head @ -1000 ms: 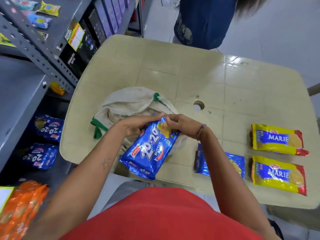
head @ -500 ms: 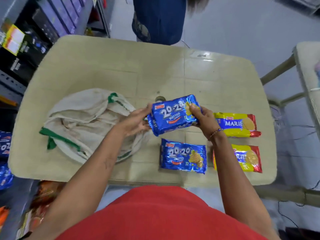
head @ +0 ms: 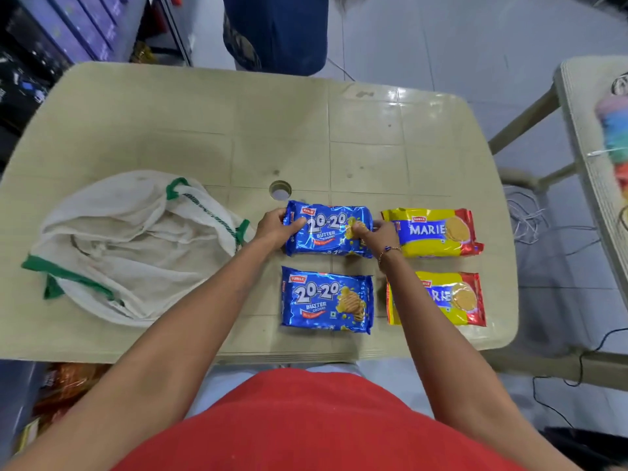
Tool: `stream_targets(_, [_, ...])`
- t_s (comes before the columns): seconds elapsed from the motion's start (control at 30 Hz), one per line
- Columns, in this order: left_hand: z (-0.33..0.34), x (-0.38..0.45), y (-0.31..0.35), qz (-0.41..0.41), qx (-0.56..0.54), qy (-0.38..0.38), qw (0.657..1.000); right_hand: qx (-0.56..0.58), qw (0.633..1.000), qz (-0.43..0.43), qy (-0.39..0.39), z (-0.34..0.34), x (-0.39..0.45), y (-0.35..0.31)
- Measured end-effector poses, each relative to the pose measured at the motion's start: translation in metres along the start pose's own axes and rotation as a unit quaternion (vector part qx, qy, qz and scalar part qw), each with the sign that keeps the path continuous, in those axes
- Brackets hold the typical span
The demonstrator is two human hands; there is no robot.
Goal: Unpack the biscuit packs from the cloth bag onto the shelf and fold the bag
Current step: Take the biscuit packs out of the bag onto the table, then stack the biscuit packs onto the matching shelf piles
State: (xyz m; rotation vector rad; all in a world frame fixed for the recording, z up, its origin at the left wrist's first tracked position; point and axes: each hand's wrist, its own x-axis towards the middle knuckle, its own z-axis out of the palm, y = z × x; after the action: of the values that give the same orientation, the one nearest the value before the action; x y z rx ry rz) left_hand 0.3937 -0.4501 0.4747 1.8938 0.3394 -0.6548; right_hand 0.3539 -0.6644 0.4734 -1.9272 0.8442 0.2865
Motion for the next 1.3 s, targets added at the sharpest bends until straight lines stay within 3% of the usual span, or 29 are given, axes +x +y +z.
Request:
stream_targets(0.1, [0.002, -0.007, -0.001, 0.049, 0.102, 0.027, 0.993, -0.106, 0.994, -0.032, 0.02, 0.0, -0.008, -0.004])
stream_targets(0.23, [-0.008, -0.039, -0.005, 0.137, 0.149, 0.084, 0.976, -0.232, 0.969, -0.074, 0.041, -0.012, -0.04, -0.006])
stream_targets(0.3, [-0.012, -0.056, -0.016, 0.078, 0.217, 0.023, 0.973, -0.237, 0.971, -0.038, 0.002, -0.016, -0.061, 0.008])
stream_targets(0.4, [-0.011, -0.07, -0.037, -0.051, 0.317, -0.132, 0.938, -0.198, 0.977, 0.052, -0.067, -0.012, -0.088, 0.033])
stream_targets(0.47, [-0.004, -0.076, -0.047, -0.07, 0.29, -0.189, 0.935, -0.135, 0.985, 0.073, -0.072, -0.004, -0.098, 0.042])
stream_targets(0.6, [0.001, -0.081, -0.065, -0.049, 0.208, -0.182, 0.96, -0.093, 0.986, 0.117, -0.067, 0.004, -0.105, 0.042])
stream_targets(0.73, [-0.009, -0.081, -0.051, -0.049, 0.12, -0.213, 0.968, -0.02, 0.994, 0.073, -0.077, -0.006, -0.09, 0.045])
stream_targets(0.93, [-0.022, -0.063, 0.017, 0.033, 0.066, -0.149, 0.986, 0.04, 0.998, -0.044, -0.007, -0.032, -0.059, -0.007])
stream_targets(1.1, [-0.027, -0.03, 0.034, 0.019, 0.077, -0.096, 0.992, 0.069, 0.994, -0.082, 0.019, -0.031, -0.037, -0.041])
stream_targets(1.3, [-0.02, -0.025, 0.037, 0.022, 0.123, -0.085, 0.989, 0.085, 0.995, -0.042, -0.01, -0.021, -0.018, -0.042])
